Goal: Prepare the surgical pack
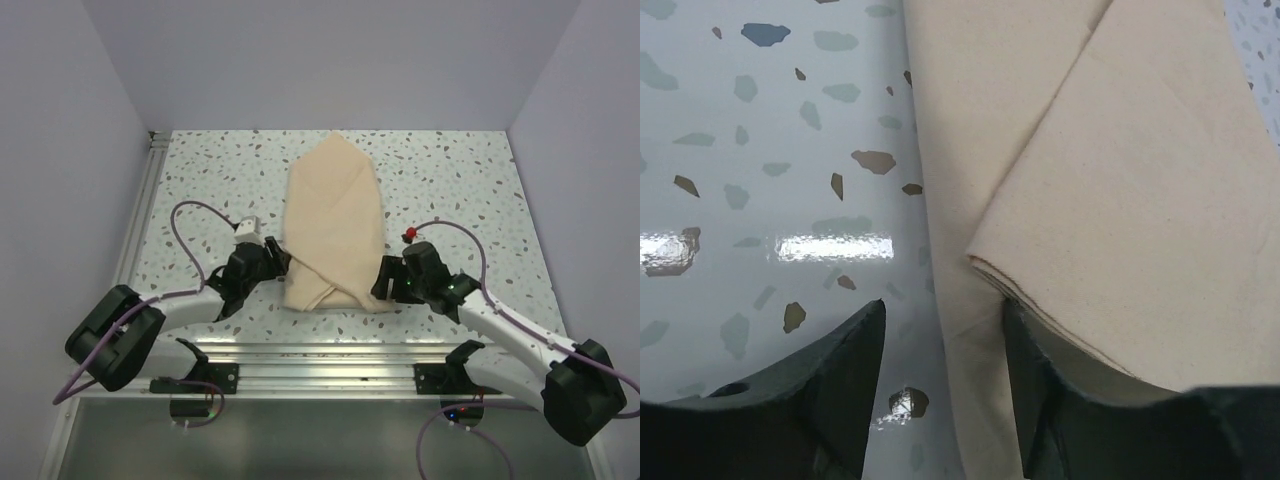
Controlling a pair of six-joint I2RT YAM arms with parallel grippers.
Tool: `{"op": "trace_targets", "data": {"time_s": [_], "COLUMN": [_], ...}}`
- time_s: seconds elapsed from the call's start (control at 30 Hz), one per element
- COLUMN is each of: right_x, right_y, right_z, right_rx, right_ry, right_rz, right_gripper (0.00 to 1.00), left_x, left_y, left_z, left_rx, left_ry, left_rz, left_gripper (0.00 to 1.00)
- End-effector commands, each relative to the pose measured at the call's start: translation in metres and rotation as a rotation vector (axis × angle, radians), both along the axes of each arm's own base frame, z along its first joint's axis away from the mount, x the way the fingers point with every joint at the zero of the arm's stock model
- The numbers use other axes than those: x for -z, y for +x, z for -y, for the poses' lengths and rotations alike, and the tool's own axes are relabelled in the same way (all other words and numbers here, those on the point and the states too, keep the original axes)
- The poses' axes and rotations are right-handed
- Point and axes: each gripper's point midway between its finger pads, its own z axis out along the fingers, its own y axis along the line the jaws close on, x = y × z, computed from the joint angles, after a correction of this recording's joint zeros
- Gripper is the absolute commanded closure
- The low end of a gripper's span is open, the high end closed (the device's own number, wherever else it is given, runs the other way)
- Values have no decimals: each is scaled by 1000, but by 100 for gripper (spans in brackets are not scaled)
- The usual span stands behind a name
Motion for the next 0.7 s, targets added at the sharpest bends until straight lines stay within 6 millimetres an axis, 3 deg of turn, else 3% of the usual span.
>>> {"op": "trace_targets", "data": {"time_s": [0.0, 0.03, 0.13, 0.17, 0.23, 0.27, 0.33, 0.43, 0.53, 0.57, 0.63, 0.67], "right_x": [-24, -40, -59, -72, -93, -98, -104, -126, -132, -128, -141, -125], "right_y": [11, 19, 28, 35, 47, 52, 66, 97, 129, 140, 167, 176], "right_z": [10, 7, 5, 2, 0, -1, -2, -11, -8, -16, -18, -24], "right_rx": [16, 16, -2, -4, -7, -9, -18, -35, -14, -39, -31, -48], "right_ry": [-73, -72, -84, -74, -78, -82, -78, 0, 61, 92, 137, 151], "right_rz": [51, 80, 123, 154, 210, 222, 226, 251, 251, 224, 254, 208], "right_gripper": [25, 24, 21, 21, 20, 20, 23, 34, 46, 49, 58, 62], "left_x": [41, 41, 22, 7, -4, -20, -32, -70, -85, -88, -93, -92], "left_y": [-30, -31, -21, -16, -9, -2, 7, 35, 57, 67, 84, 97], "left_z": [-28, -30, -35, -32, -40, -36, -42, -39, -28, -18, -12, -5], "left_rx": [-5, -8, -22, -17, -26, -17, -17, -15, 40, 81, 103, 131], "left_ry": [161, 170, 161, 139, 144, 122, 126, 110, 60, 33, 1, -17], "left_rz": [-166, -177, -151, -123, -115, -84, -69, 5, 40, 35, 44, 37], "left_gripper": [41, 40, 38, 37, 35, 34, 33, 34, 45, 48, 57, 60]}}
